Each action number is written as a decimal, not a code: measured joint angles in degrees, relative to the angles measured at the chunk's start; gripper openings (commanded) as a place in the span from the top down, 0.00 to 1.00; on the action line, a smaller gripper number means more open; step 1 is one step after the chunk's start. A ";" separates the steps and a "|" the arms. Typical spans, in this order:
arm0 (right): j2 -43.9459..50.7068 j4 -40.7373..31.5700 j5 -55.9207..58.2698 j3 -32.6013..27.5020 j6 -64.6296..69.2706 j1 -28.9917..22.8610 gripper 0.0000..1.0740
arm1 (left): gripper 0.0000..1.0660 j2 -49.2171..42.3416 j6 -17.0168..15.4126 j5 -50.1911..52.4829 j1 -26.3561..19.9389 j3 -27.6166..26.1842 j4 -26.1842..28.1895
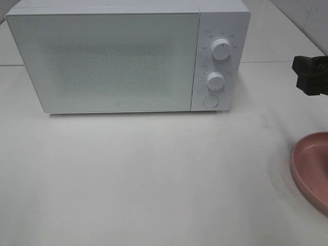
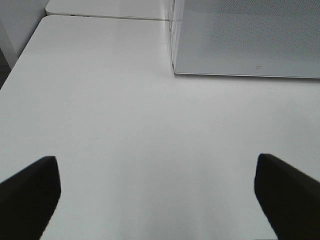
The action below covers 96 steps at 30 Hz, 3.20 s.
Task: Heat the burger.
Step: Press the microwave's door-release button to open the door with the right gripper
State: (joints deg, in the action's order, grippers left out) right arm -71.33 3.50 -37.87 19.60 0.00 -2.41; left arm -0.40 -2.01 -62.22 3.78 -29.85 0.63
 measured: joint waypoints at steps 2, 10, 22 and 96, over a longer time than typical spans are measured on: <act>-2.86 0.00 -5.50 -1.26 -1.15 0.00 0.29 | 0.08 0.00 0.00 0.00 0.00 0.00 0.00; -8.42 -3.50 -10.60 -1.49 -1.89 -0.92 0.29 | 0.08 0.00 0.00 0.00 0.00 0.00 0.00; -14.84 -17.65 -16.44 -1.49 -9.28 -12.55 0.29 | 0.08 0.00 0.00 0.00 0.00 0.00 0.00; -23.66 -45.21 -20.23 -1.49 72.25 -37.76 1.00 | 0.08 0.00 0.00 0.00 0.00 0.00 0.00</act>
State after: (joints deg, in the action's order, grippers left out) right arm -95.00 -41.71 -58.10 18.11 72.25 -40.16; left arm -0.40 -2.01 -62.22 3.78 -29.85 0.63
